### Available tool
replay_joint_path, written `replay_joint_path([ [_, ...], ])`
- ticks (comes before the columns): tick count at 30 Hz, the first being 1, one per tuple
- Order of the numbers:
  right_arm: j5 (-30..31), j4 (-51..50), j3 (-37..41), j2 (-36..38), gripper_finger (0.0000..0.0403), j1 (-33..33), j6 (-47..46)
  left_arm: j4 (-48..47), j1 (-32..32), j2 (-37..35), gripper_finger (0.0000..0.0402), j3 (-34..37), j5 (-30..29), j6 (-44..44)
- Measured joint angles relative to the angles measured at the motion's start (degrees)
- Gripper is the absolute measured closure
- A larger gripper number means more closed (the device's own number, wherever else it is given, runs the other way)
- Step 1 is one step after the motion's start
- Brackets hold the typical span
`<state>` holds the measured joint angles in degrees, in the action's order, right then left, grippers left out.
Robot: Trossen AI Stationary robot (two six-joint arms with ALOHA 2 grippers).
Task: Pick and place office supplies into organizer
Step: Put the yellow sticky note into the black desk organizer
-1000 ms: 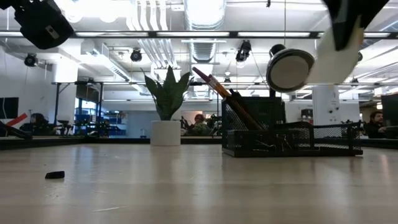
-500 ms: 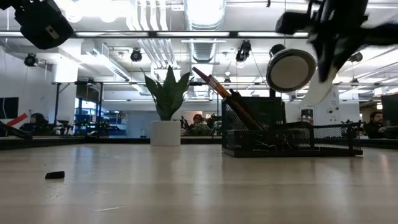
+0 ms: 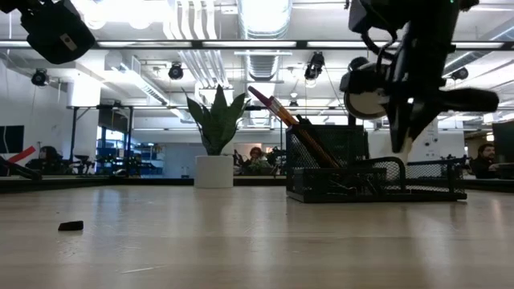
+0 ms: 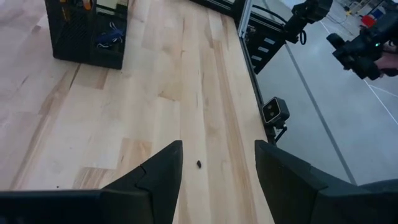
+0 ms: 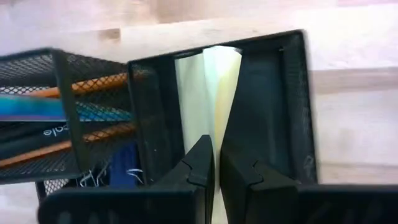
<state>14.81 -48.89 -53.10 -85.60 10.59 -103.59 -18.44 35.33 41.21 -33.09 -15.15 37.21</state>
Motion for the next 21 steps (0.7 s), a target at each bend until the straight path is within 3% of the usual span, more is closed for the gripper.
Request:
replay_joint_path([
  [11,-4.9,3.1,1.4,-3.6,0.0383,-0.5,5.0,0.0,0.0,0.0,0.022,0.0,-0.4,0.0],
  [21,-7.0,2.2,-0.2,-6.1,0.0258,-0.6,7.0,0.5,0.0,-0.1,0.022,0.0,-1.8,0.0],
])
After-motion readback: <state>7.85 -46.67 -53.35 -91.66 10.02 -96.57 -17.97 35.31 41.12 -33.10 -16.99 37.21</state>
